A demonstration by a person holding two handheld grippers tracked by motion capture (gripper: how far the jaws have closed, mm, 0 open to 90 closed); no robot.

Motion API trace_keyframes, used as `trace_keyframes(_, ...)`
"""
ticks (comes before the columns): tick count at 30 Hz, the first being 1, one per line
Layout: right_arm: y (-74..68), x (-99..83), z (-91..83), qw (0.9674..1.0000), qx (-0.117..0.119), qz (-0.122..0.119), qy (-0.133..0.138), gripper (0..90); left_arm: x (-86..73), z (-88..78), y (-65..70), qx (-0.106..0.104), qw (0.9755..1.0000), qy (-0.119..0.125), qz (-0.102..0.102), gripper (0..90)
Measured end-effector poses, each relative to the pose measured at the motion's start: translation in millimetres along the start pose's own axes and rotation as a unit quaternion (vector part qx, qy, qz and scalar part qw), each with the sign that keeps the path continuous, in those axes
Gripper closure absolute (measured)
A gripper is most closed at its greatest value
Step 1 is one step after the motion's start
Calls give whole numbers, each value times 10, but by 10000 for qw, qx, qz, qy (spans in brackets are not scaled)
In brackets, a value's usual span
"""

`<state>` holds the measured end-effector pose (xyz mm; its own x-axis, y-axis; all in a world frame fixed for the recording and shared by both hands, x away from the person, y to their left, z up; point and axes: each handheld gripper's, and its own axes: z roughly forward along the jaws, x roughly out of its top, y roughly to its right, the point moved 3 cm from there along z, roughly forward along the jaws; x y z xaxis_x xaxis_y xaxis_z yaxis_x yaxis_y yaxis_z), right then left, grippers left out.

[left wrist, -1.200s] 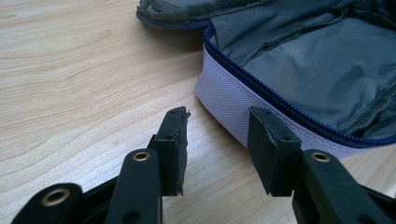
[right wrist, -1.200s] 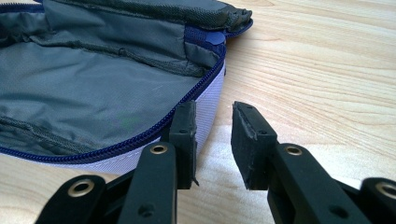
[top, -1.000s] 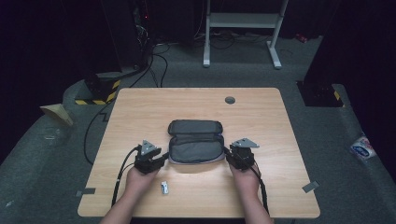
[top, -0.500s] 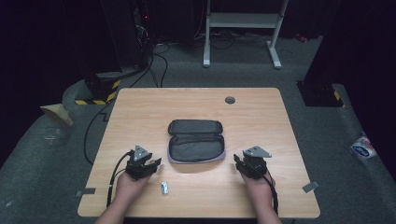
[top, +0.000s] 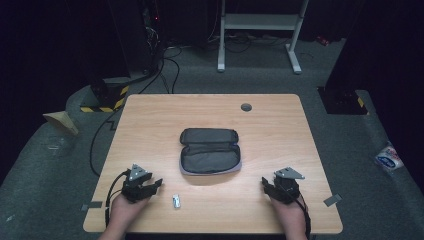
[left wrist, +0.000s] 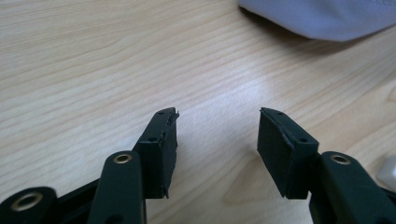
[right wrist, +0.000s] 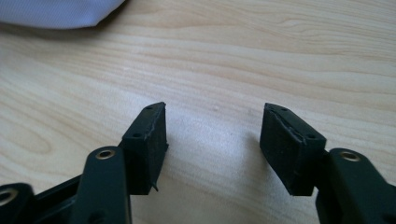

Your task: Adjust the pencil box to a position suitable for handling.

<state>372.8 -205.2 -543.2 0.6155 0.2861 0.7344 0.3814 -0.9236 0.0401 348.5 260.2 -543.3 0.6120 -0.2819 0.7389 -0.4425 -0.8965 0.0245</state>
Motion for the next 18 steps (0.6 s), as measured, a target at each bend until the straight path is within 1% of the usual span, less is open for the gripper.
trace_keyframes(1,0,0,0,10000,0,0,0,397,0,0,0,0,10000,0,0,470)
trace_keyframes(3,6,-8,-3,10000,21,68,-14,380,-54,-46,-9,-17,10000,29,-47,466)
trace_keyframes(5,14,-5,0,9999,31,105,-28,384,-58,-60,-6,9,10000,18,-18,472)
trace_keyframes(6,17,3,9,9999,19,133,-23,394,-57,-92,12,-33,10000,67,-32,470)
trace_keyframes(7,17,3,9,9999,19,133,-23,394,-57,-92,12,-33,10000,67,-32,467)
trace_keyframes(8,22,15,24,9999,19,114,-4,396,-50,-130,47,-131,9998,106,-82,470)
trace_keyframes(9,22,15,24,9999,19,114,-4,396,-50,-130,47,-131,9998,106,-82,473)
trace_keyframes(10,20,21,29,9999,31,129,-22,397,-47,-160,111,-201,9997,107,2,470)
trace_keyframes(11,22,21,29,9999,35,124,-21,397,-47,-160,111,-201,9997,107,2,463)
trace_keyframes(12,21,21,28,9999,39,123,-21,396,-54,-166,194,-226,9997,34,68,459)
trace_keyframes(13,21,21,28,9999,39,123,-21,396,-54,-166,194,-226,9997,34,68,459)
trace_keyframes(14,19,20,28,9999,58,114,-20,396,-52,-169,270,-263,9996,-34,135,460)
trace_keyframes(15,19,20,28,9999,58,114,-20,396,-52,-169,270,-263,9996,-34,135,469)
trace_keyframes(16,17,20,28,9999,66,102,-22,397,-46,-185,327,-268,9994,-32,195,484)
trace_keyframes(18,17,20,28,9999,72,100,-21,398,-48,-193,351,-266,9994,-33,211,506)
